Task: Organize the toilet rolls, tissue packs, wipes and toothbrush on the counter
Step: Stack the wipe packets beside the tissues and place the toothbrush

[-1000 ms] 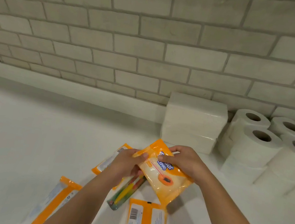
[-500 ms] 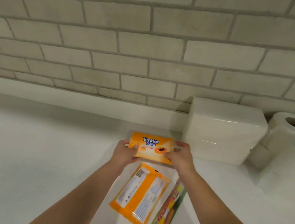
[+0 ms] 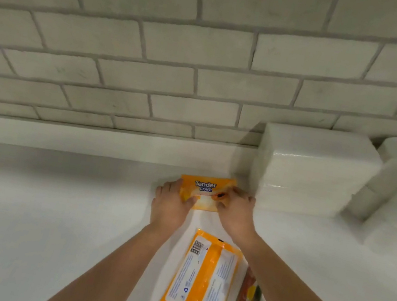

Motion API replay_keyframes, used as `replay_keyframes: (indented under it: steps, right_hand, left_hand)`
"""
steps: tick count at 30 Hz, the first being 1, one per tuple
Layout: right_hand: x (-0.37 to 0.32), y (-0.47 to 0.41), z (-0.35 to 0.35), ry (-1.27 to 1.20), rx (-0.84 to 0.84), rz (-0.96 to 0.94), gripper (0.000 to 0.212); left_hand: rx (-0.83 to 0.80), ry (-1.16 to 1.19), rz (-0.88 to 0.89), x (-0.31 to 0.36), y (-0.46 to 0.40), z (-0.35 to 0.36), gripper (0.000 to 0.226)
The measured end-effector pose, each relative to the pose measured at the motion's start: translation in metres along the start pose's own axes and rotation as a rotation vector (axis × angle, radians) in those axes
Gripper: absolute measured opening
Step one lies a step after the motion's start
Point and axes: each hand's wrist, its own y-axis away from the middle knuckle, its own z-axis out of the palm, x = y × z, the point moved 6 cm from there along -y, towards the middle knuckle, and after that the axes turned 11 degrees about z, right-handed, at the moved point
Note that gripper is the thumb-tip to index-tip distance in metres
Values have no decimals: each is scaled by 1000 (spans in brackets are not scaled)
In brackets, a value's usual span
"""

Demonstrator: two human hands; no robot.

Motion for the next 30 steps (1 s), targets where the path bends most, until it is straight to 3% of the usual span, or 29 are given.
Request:
replay_keyframes:
  steps: [3,13,17,20,24,30]
  right_hand:
    - [4,-1,-2,-41,5,-11,24]
    - [3,5,-9,-35,-9,-67,25]
    - [9,12,-17,-312,-96,-2,23]
    - [24,28,-26,-357,-137,77,31]
    - [50,57,-25,-267,-362,227,31]
    - [49,78,-28,-149,-403,184,16]
  left_hand:
    - [-38,-42,69,2,-5,5,47]
    - [-38,-25,60,4,-8,4,45]
    - [-25,39,45,1,-8,3,54]
    - [38,156,45,1,10,-4,56]
    - [-186,99,8,1,48,4,54]
    - [-266,8,28,15,82,4,57]
